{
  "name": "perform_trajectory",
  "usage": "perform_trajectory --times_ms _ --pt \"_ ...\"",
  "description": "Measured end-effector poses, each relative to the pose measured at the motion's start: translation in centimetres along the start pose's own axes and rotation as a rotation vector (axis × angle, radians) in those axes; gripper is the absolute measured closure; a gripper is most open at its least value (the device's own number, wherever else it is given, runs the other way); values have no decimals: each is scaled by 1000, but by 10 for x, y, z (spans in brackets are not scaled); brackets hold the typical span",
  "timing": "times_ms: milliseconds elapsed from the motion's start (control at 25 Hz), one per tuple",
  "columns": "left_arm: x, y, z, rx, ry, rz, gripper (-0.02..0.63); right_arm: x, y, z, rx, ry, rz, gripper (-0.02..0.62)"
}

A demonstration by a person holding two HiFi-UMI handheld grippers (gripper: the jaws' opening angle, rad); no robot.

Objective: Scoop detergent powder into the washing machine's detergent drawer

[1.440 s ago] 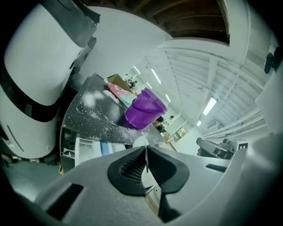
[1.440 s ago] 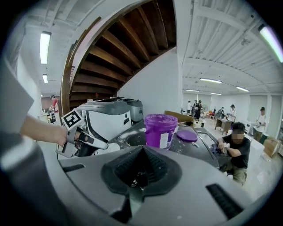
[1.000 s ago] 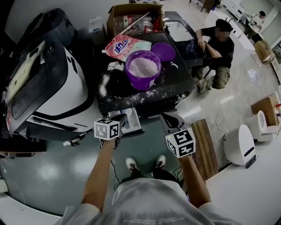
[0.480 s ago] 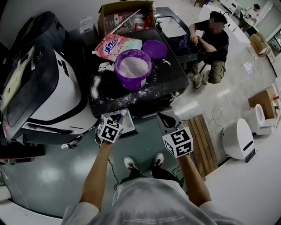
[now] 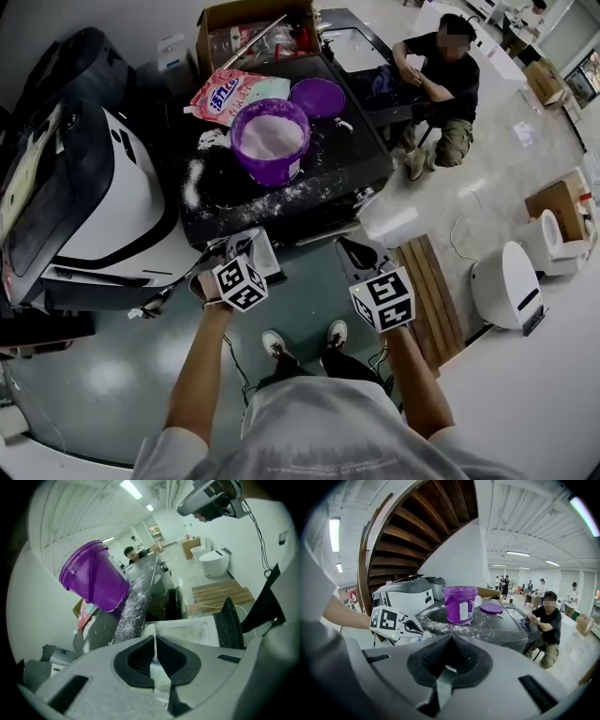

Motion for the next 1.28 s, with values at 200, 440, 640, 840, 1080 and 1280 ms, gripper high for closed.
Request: perform_trajectory --times_ms 200,440,640,840,1080,1280 --pt "-11 4 3 -14 -243 106 591 -2 8 -11 13 -26 -11 589" --pt "-22 5 0 -39 -310 146 591 -3 18 -19 10 -54 -31 590" --pt "-22 8 -1 -46 -286 157 591 0 22 -21 7 -57 -39 589" --pt "-31 7 -5 -25 -210 77 592 5 28 -21 -1 -60 -45 591" --pt "-23 13 -8 -5 -111 57 591 8 34 -19 -16 -51 -43 589" --pt "-12 34 -7 -63 30 84 592 10 44 -13 -43 -40 -49 589"
Point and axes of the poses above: the fingertips, and each gripper's own axes: y backward along the fingers, x to its left, z out of its top, the point moved 9 cm from there along y, backward along the fingers, and after that the axes turned 1 degree about z, right-handed, at the moved point
